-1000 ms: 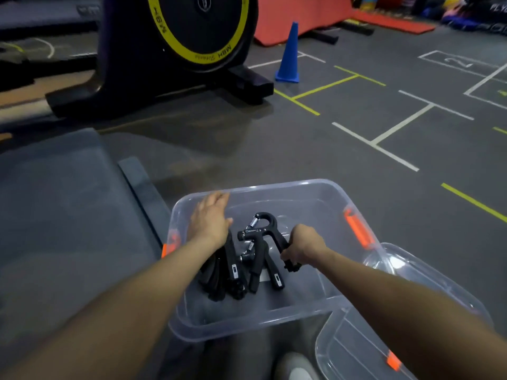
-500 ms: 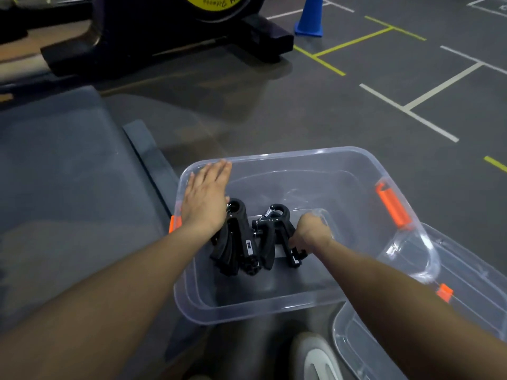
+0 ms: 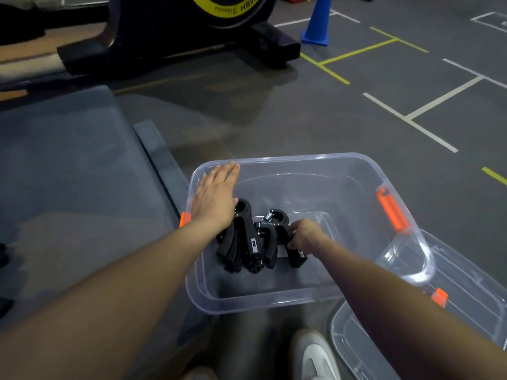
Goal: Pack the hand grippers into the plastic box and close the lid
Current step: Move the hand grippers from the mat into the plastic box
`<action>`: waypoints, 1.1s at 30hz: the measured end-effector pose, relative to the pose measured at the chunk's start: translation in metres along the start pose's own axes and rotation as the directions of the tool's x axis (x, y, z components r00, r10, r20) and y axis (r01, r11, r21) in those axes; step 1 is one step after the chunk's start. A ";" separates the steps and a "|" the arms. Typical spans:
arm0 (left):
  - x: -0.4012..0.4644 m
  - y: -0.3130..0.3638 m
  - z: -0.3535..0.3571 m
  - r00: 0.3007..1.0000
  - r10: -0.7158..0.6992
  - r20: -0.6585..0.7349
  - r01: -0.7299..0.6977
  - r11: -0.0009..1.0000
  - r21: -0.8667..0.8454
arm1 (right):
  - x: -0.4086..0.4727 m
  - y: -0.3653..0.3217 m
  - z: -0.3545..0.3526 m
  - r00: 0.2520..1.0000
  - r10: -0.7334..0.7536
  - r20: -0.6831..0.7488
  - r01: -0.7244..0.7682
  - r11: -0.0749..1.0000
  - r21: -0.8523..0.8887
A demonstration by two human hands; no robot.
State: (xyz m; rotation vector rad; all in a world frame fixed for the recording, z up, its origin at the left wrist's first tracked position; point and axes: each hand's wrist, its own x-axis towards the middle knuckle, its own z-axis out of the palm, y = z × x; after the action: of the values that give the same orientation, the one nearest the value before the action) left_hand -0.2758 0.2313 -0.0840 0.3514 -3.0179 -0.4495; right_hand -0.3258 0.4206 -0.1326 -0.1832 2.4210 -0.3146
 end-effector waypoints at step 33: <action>-0.058 -0.020 -0.113 0.974 -0.221 0.049 0.226 0.961 -0.161 | -0.105 -0.136 -0.058 0.891 -0.318 -0.324 0.437 0.793 0.424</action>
State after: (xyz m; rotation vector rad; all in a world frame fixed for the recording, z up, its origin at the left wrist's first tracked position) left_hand -0.2032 0.1947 0.0156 0.6818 -2.9531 -0.7236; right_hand -0.2771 0.3227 0.0116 -0.4279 2.4281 -1.1834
